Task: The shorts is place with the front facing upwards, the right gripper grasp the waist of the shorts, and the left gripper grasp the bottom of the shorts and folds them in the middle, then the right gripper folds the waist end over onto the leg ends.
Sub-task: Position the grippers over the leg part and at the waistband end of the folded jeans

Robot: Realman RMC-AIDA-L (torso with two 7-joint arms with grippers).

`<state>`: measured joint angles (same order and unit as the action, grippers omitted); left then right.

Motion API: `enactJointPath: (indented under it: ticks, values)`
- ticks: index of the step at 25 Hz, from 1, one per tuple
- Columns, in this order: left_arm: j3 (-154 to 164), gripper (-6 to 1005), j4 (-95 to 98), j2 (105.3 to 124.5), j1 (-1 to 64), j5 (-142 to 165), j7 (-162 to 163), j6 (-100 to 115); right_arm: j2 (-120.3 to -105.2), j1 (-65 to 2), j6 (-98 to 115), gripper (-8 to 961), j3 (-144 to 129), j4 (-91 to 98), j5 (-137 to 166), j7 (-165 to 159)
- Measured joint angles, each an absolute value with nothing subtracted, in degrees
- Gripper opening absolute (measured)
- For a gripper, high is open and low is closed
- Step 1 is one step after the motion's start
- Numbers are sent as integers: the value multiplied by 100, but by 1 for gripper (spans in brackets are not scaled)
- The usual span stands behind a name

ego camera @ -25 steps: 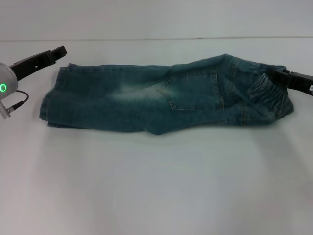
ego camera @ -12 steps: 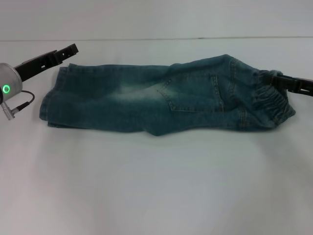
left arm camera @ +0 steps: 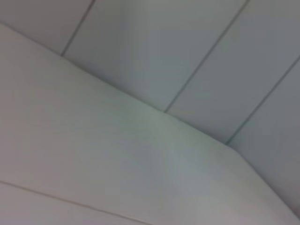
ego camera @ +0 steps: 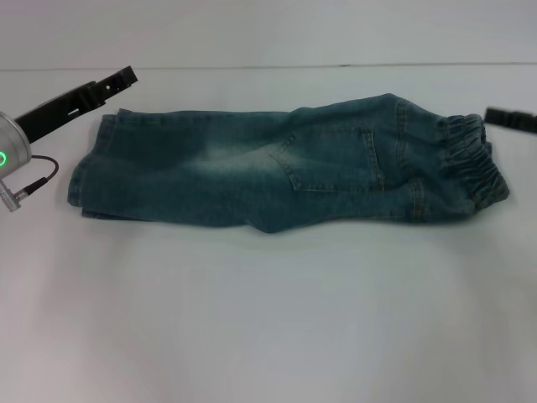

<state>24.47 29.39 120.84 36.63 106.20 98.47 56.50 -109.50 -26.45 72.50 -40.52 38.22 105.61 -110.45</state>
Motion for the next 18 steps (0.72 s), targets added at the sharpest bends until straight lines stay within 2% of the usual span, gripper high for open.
enactJointPath:
  ticks: [11,13,18]
  values:
    - [2556,827,2978,12132,3597,10610,9139,6999,-10320,-2768,8928,840,-3423,4666,11016,-12630]
    - [2665,827,2996,12110,3597,10635,8986,7429,-10261,-2896,9242,838,-3370,4969,11518,-13037]
    - [3210,826,3206,11999,3547,10698,8881,8462,-10244,-3339,10033,835,-3253,5439,12770,-13597]
